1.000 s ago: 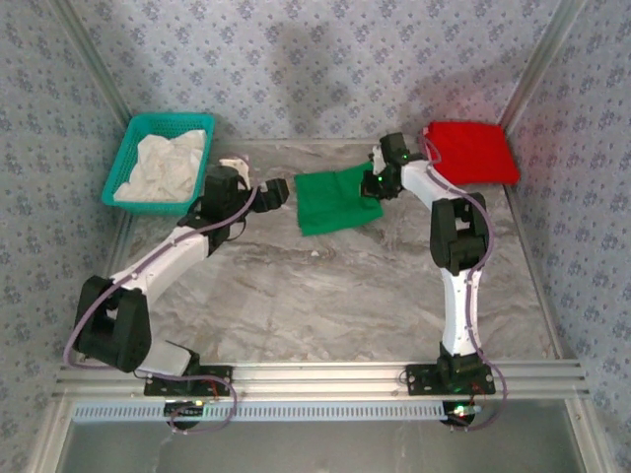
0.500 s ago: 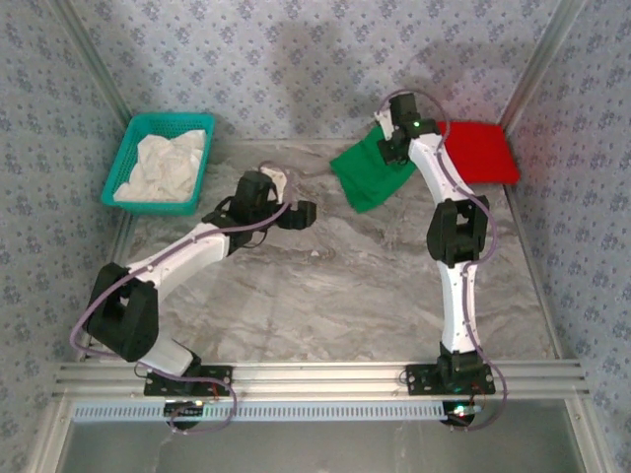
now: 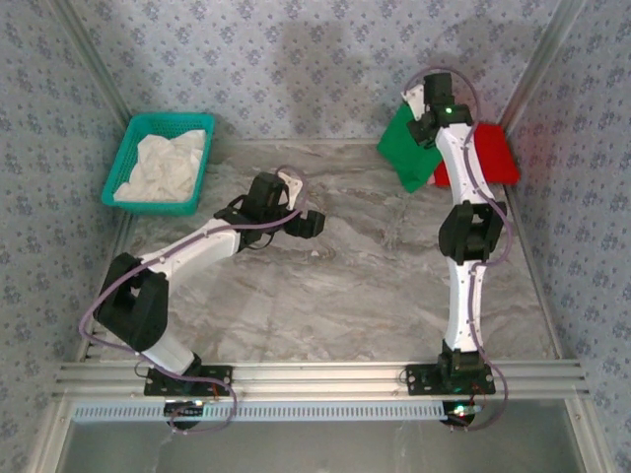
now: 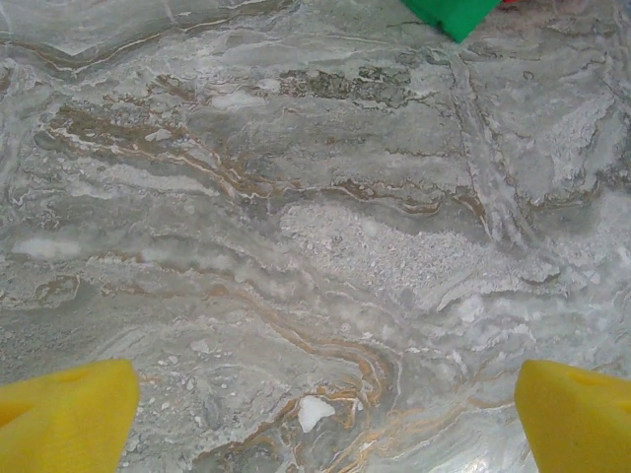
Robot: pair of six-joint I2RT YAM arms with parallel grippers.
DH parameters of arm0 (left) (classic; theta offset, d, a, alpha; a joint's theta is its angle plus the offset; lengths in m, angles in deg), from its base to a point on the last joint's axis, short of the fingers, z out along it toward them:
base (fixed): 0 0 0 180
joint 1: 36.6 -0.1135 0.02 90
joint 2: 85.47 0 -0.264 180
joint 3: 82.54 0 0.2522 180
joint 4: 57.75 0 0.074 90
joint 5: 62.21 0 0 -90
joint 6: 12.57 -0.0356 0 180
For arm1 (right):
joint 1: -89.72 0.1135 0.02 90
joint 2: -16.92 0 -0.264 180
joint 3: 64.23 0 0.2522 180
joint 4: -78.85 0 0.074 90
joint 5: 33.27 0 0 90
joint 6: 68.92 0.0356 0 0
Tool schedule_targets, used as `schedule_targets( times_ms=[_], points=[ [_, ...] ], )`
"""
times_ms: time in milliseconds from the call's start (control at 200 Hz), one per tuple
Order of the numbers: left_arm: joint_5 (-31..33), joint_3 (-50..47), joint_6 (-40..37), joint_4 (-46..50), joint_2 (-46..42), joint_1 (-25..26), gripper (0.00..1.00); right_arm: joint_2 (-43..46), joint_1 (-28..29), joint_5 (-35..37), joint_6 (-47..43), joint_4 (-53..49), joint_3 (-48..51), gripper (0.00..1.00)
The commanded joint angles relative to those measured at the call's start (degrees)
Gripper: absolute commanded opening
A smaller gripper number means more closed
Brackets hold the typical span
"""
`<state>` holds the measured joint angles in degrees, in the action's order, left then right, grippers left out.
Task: Fold and stack the t-shirts
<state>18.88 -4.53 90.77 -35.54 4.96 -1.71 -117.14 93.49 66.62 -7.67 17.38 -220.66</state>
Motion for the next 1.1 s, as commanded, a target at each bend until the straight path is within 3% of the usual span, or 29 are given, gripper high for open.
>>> schedule_targets(
  times_ms=[0,320,650,1029,1059,1094],
  points=[
    [0.72,2.45,-1.48,1.14,0.07,0.06,0.98,-0.48,-1.46,0.81,-3.14,2.96,-2.58,0.00],
    [2.75,1.41,-2.61,2.82,-0.78,0.01,0.98,-1.66,-5.55,0.39,-3.04,4.69,-7.62,0.00],
    [3.19,2.55,-3.50,4.16,0.53,0.02,0.98,-3.34,-10.30,-0.58,2.38,9.80,-5.61,0.00],
    [7.18,1.41,-4.61,5.16,-2.79,-0.18,0.98,-10.35,-14.53,7.70,3.45,20.37,-7.09,0.00],
    [7.53,1.41,-4.72,5.34,-3.12,-0.18,0.98,-10.75,-14.86,8.20,3.54,21.19,-7.03,0.09],
    [8.01,1.32,-4.72,5.47,-3.52,-0.17,0.98,-11.38,-15.09,8.81,3.24,21.69,-7.05,0.10]
  ],
)
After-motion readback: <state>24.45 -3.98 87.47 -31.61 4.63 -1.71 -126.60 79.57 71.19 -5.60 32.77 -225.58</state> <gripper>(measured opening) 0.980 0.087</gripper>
